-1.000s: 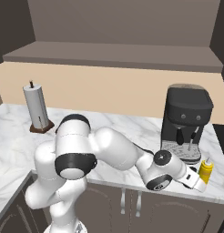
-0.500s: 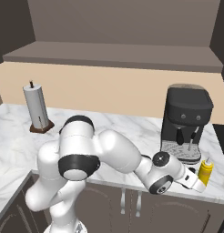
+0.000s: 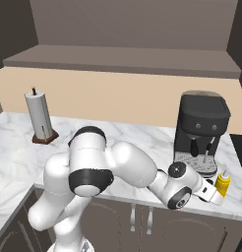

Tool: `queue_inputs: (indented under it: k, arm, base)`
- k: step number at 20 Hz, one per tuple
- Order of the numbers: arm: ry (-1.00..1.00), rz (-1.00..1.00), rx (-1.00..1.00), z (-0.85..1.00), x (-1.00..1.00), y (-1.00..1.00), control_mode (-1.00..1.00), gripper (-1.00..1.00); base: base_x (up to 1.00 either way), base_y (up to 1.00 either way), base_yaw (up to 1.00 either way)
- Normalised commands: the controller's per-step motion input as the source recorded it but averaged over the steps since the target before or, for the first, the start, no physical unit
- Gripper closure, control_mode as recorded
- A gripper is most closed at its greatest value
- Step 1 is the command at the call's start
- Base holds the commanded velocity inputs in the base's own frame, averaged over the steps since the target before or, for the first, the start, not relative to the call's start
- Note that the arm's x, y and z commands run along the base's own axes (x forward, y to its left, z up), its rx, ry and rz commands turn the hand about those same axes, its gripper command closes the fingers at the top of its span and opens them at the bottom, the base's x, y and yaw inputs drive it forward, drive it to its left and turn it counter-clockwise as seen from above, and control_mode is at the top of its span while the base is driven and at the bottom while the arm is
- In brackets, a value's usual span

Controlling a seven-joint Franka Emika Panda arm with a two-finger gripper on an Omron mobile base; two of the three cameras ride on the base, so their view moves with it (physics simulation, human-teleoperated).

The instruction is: Take 2 condiments from the cabinet and move them on the counter near the stove.Make sure the condiments are lined up with each other, next to each other.

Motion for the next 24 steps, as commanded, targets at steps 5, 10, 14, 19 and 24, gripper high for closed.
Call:
queue_inputs:
  k: [5,10,14,19,24]
  arm:
    - [0.00,0.00,0.00,-0.01,0.12,-0.13,-1.00,1.00]
    - [0.00,0.00,0.00,-0.07,0.09,-0.07,-1.00,1.00]
    - [0.00,0.00,0.00,-0.05,0.00,0.00,-1.00,1.00]
    - [0.00,0.00,0.00,-0.04,0.00,-0.04,-1.00,-1.00]
    - [0.00,0.00,0.00,0.12,0.00,-0.27,-1.00,-1.00]
  base:
    - [0.00,0.00,0.00]
    - [0.00,0.00,0.00]
    - [0.00,0.00,0.00]
    - [0.00,0.00,0.00]
    - [0.00,0.00,0.00]
